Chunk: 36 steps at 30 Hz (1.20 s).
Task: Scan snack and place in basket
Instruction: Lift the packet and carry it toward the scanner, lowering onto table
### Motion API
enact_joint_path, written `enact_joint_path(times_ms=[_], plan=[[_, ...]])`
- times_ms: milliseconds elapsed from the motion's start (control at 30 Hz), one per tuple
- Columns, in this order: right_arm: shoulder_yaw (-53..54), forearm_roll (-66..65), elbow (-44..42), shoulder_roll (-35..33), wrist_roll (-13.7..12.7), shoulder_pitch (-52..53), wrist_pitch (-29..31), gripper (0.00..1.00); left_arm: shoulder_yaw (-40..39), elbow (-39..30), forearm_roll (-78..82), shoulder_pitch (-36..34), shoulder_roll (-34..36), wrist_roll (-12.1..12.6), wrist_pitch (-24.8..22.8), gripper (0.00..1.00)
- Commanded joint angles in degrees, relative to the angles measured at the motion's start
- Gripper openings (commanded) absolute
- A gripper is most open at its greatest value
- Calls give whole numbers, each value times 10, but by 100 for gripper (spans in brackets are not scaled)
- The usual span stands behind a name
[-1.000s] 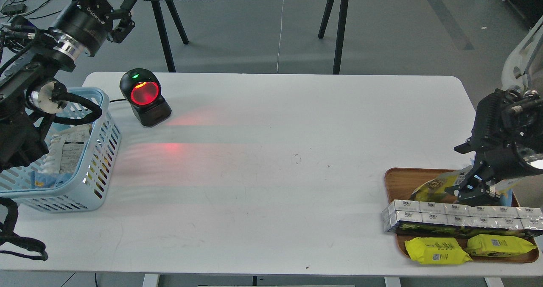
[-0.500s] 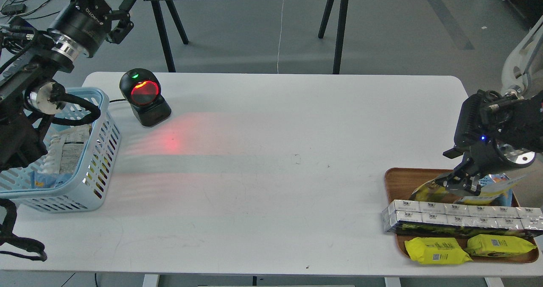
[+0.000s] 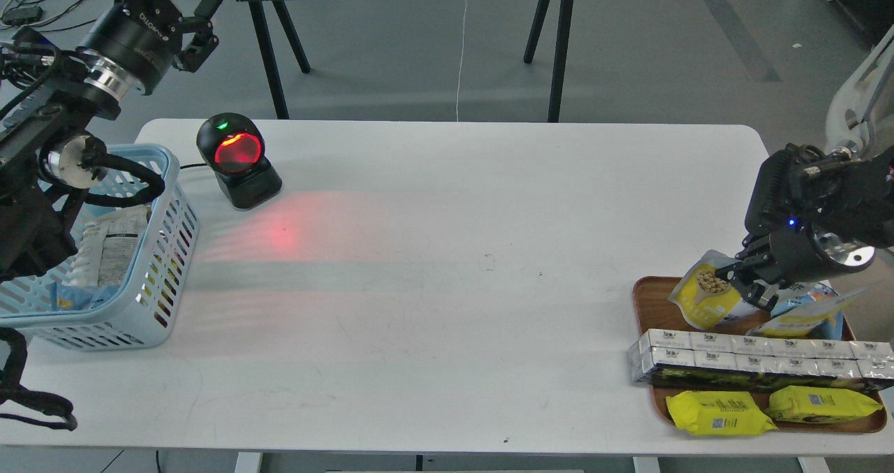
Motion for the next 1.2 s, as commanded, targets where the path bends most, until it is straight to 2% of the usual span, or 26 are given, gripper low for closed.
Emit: enact_joint_path(times_ms=[0, 367, 600, 967, 1167], plan=[[23, 0, 0, -2, 0, -8, 0, 0, 0, 0, 0, 0, 0, 0, 0, 100], [146, 0, -30, 21, 0, -23, 0, 0, 1, 0, 0, -1, 2, 0, 0, 100], [180, 0, -73, 173, 0, -5, 0, 0, 0, 3, 0, -5, 2, 0, 0, 100], [182, 0, -240, 472, 0, 13, 0, 0, -1, 7, -5, -18, 3, 0, 0, 100], [180, 0, -293, 572, 0, 13, 0, 0, 0, 7, -6, -20, 4, 0, 0, 100]])
